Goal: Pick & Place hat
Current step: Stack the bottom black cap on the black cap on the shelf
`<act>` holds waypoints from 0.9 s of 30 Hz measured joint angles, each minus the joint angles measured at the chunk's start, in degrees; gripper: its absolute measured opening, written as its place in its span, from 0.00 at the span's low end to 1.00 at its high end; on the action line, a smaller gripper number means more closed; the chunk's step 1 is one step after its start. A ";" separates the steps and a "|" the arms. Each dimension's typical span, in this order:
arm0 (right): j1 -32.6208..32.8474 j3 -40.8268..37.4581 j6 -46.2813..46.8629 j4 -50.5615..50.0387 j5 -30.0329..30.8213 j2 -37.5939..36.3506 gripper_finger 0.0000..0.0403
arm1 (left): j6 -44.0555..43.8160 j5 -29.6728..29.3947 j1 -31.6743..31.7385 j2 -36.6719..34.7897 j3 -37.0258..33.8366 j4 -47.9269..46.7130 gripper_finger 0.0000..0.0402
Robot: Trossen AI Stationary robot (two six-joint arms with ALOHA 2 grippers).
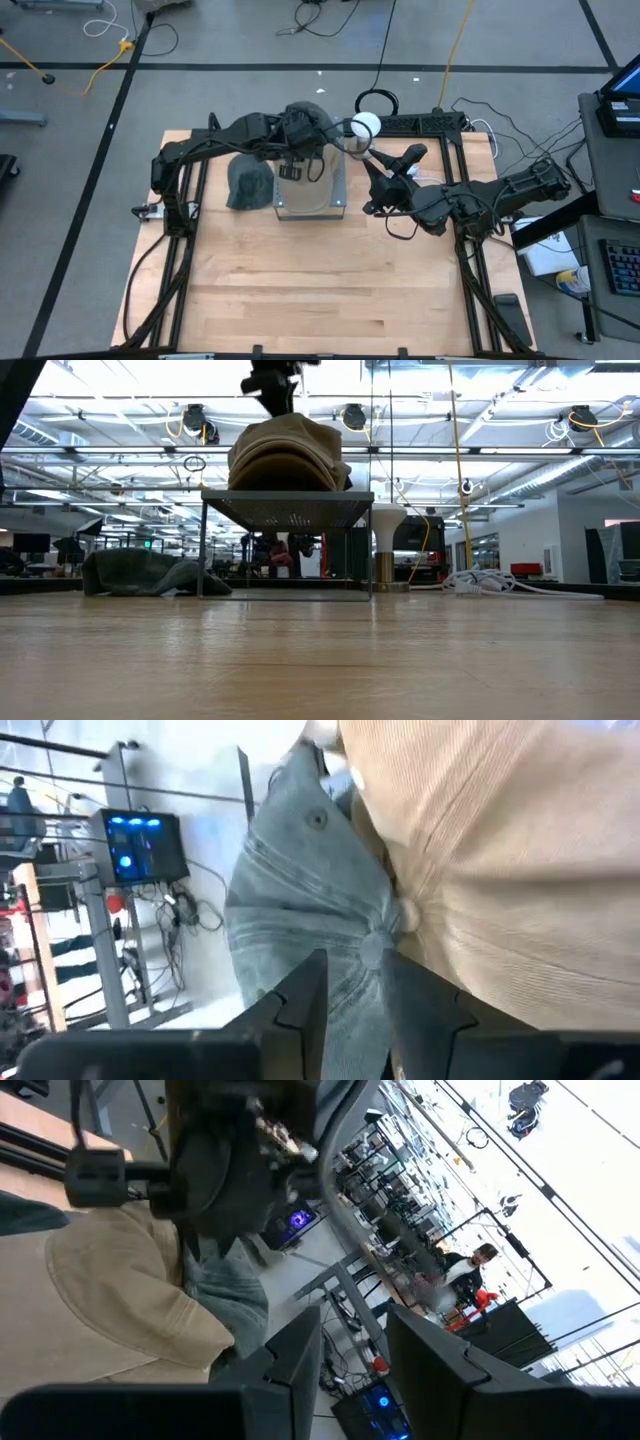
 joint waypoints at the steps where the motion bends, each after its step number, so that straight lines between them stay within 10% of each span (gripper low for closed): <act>1: 0.00 0.00 0.01 0.00 0.00 0.00 0.27 | -0.12 0.60 -0.13 0.00 1.04 -0.44 0.26; 13: 0.00 0.00 0.67 0.00 0.00 0.02 0.27 | -11.23 -6.27 8.50 -0.11 3.13 1.45 0.29; 27: 0.00 0.00 -0.44 0.00 0.02 0.02 0.27 | -14.48 3.17 12.81 -0.01 -8.80 7.20 0.29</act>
